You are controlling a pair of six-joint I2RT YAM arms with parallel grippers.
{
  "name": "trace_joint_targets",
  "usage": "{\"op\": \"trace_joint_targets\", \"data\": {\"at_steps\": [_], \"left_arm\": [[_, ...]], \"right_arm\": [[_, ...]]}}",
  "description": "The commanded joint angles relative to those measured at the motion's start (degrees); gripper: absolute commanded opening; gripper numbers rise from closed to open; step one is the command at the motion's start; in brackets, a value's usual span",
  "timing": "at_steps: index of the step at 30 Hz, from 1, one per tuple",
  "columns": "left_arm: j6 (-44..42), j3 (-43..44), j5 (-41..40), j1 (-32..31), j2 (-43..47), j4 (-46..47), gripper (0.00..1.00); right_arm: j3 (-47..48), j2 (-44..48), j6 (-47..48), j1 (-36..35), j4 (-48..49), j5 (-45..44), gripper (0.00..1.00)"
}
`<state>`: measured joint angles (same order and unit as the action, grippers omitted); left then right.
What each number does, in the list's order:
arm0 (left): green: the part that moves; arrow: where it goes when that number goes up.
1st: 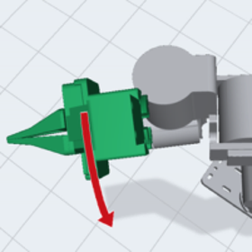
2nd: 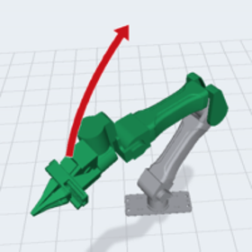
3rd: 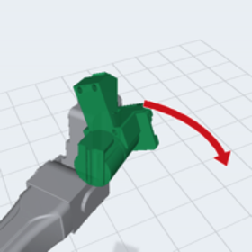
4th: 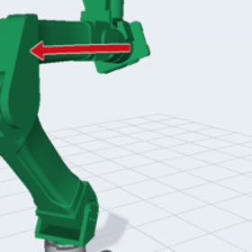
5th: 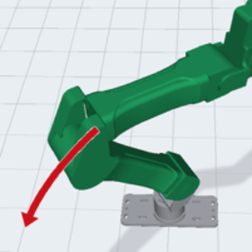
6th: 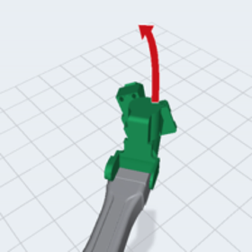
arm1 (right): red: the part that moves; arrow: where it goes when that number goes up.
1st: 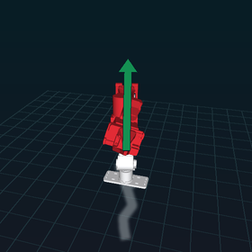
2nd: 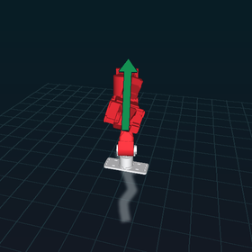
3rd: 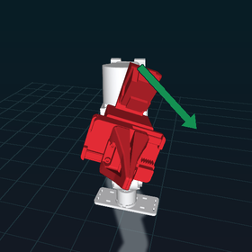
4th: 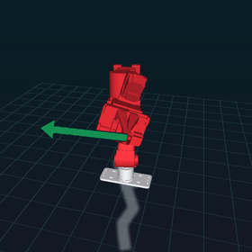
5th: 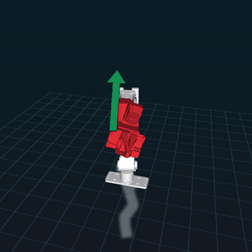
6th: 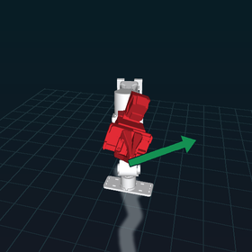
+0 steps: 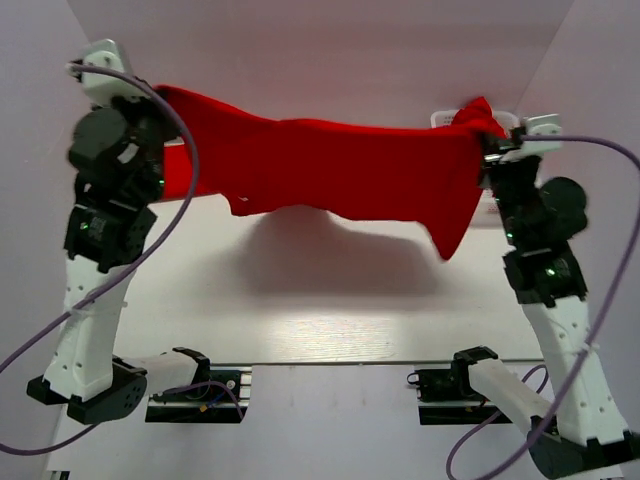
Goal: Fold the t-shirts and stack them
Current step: Flatten out the tshirt
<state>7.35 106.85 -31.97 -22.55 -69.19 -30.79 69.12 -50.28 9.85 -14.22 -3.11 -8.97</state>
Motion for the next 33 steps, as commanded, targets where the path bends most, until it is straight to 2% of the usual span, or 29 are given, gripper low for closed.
{"op": "trace_joint_targets", "data": {"at_steps": [1, 4, 7, 9, 15, 20, 24, 28, 29, 30, 32, 33], "left_arm": [[-7.2, 9.2, 1.6, 0.0, 2.5, 2.9, 0.0], [-9.7, 14.1, 3.7, -0.6, 4.0, 4.1, 0.0], [-11.9, 17.9, 8.2, -0.6, 5.5, 5.5, 0.0], [-13.2, 18.5, 12.9, -0.6, 7.2, 6.0, 0.0], [-14.6, 23.2, 19.8, 0.1, 10.0, 8.5, 0.0], [-13.9, 23.8, 22.4, 0.1, 10.6, 9.1, 0.0], [-13.9, 16.9, 21.3, 0.1, 10.0, 11.1, 0.0], [-15.8, 8.6, 14.6, -0.5, 6.1, 14.4, 0.0], [-16.5, 6.6, 10.8, -0.5, 5.2, 15.5, 0.0], [-17.2, 1.3, 9.2, -0.5, 4.3, 16.9, 0.0], [-17.1, -4.9, 4.0, 0.2, 2.8, 21.7, 0.0], [-17.1, -11.8, 2.5, 0.2, 1.4, 24.1, 0.0]], "right_arm": [[8.1, 4.1, 5.8, 0.2, -2.2, 1.7, 0.0], [14.8, 7.1, 6.2, 0.2, -6.6, 3.0, 0.0], [17.0, 10.6, 7.9, 0.2, -8.3, 4.4, 0.0], [19.6, 11.3, 8.3, 0.2, -10.1, 6.0, 0.0], [28.1, 14.1, 7.4, 0.3, -14.8, 11.8, 0.0], [28.7, 14.9, 5.9, 0.3, -15.2, 13.9, 0.0], [24.8, 14.9, 4.1, 0.2, -14.1, 12.4, 0.0], [10.6, 13.6, 2.3, 0.3, -7.7, 9.2, 0.0], [8.9, 13.1, 1.4, 0.2, -7.3, 9.2, 0.0], [7.3, 11.5, -0.4, -0.2, -5.5, 5.9, 0.0], [-2.2, 10.6, -4.6, 0.2, 0.3, 5.5, 0.0], [-6.7, 10.0, -6.4, 0.0, 2.5, 5.0, 0.0]]}}
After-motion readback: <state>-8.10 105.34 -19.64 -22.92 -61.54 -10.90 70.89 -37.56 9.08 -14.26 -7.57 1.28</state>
